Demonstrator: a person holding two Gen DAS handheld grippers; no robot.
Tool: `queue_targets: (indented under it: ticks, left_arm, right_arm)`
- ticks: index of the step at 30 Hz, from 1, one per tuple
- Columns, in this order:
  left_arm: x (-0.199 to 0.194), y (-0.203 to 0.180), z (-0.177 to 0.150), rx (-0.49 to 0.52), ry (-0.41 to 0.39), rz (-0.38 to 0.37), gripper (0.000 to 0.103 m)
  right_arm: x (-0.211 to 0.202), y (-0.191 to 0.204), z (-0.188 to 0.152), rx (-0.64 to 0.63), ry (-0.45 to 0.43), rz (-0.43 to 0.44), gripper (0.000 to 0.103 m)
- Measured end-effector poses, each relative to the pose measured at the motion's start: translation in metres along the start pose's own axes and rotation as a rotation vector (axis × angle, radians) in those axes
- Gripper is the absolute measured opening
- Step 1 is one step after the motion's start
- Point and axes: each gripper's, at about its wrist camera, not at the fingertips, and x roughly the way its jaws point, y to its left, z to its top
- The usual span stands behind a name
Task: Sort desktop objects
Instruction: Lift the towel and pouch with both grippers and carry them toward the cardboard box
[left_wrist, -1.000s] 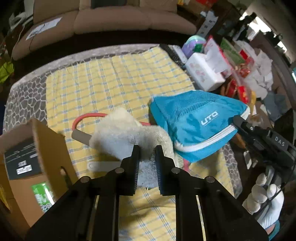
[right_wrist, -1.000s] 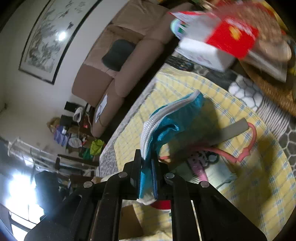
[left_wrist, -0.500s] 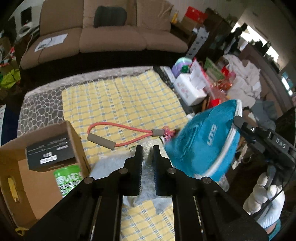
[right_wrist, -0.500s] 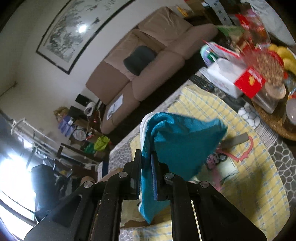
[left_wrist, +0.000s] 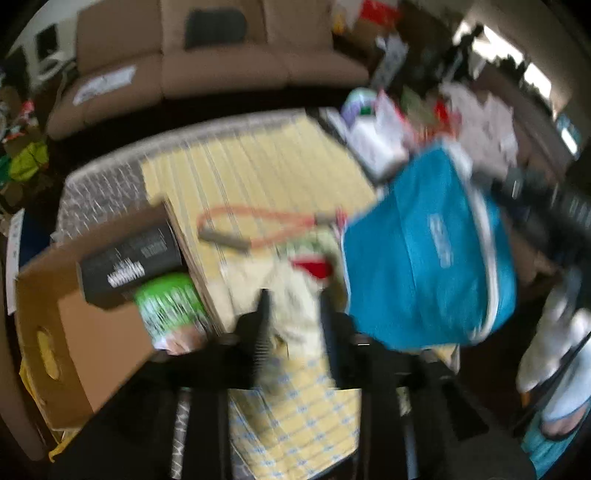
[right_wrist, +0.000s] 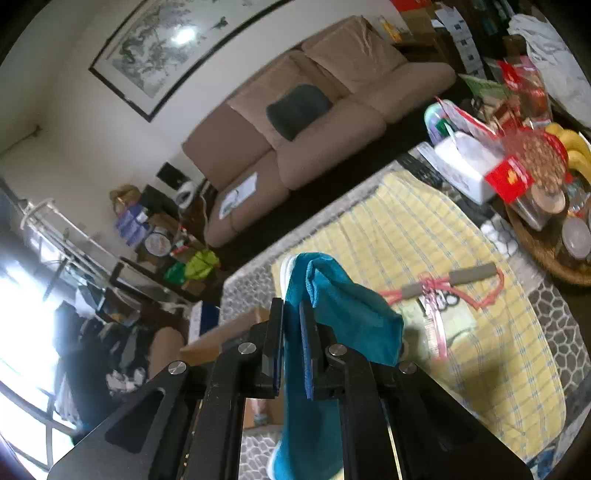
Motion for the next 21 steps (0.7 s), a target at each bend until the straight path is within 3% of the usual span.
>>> queue_targets:
  ticks: [5, 12, 19, 20, 21]
  left_arm:
    - [0.070, -0.011, -0.025, -0.042, 0.116, -0.011, 0.050]
    - [0.143, -0.021, -0.027, -0.094, 0.162, 0.059, 0.056]
    - [0.204, -0.021, -0.026, -0.083, 0.213, 0.142, 0.058]
    - [0.211, -0.020, -0.028, -0.080, 0.220, 0.140, 0.053]
    - [0.216, -0.019, -0.028, -0.075, 0.227, 0.137, 0.029]
  right_arm:
    - [0.014, -0.016, -0.008, 0.002, 0.022, -0.013, 0.008]
    - [0.027, -0.039, -0.008, -0.020, 0.043, -0.027, 0.008]
    - [0.035, -0.065, -0.008, -0.001, 0.064, -0.005, 0.007]
    - [0.035, -0.067, -0.008, 0.000, 0.065, -0.003, 0.007]
    - [0.035, -0.068, -0.007, 0.000, 0.064, -0.002, 0.007]
